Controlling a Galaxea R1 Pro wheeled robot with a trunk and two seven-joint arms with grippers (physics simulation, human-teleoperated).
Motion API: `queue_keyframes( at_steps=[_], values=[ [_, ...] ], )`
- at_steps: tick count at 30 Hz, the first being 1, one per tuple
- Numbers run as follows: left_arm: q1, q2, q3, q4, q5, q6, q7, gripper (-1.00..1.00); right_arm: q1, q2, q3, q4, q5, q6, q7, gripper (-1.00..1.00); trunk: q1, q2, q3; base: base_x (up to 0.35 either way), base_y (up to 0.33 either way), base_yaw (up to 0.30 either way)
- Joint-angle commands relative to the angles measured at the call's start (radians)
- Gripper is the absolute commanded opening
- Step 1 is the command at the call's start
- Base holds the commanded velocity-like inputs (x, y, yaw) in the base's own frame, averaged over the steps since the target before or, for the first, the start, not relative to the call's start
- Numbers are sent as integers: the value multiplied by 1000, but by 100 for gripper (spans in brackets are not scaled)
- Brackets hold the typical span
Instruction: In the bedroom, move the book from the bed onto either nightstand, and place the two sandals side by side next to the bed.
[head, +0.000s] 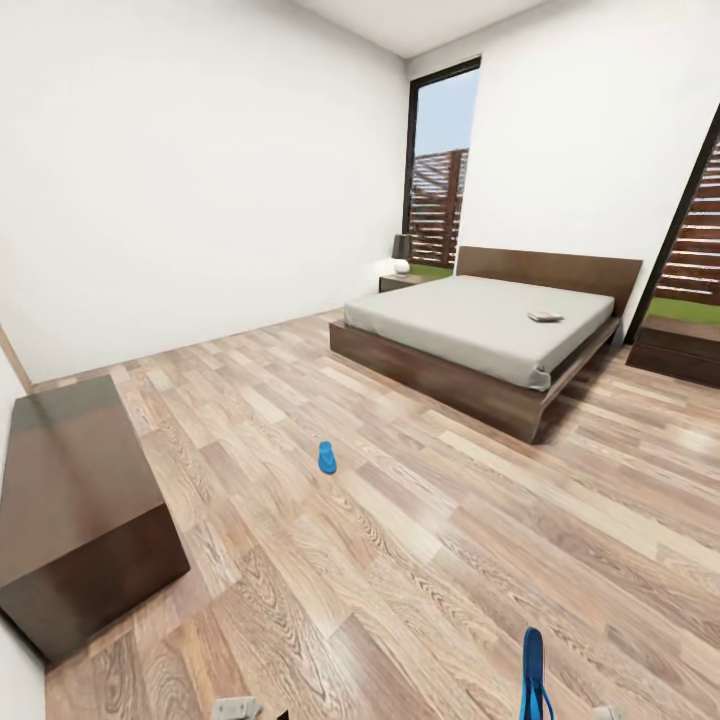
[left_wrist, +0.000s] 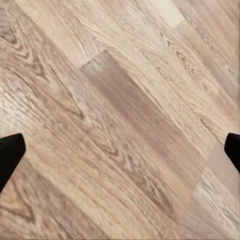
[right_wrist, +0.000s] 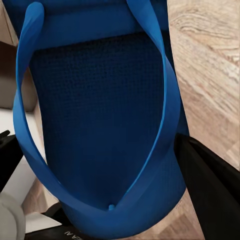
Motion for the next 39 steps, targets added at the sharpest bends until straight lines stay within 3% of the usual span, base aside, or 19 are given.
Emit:
queue_keyframes(
  at_steps=[1,39],
  values=[
    [-1,0,-8,1,9,-4,-2,100,-2,0,-8,4,4,0,4,-100,0,0,-1,302,0,0],
    [-1,-1,-8,1,9,-4,-1,100,-2,0,-9,4,4,0,4,-100,0,0,-1,318,-28,0]
  ],
)
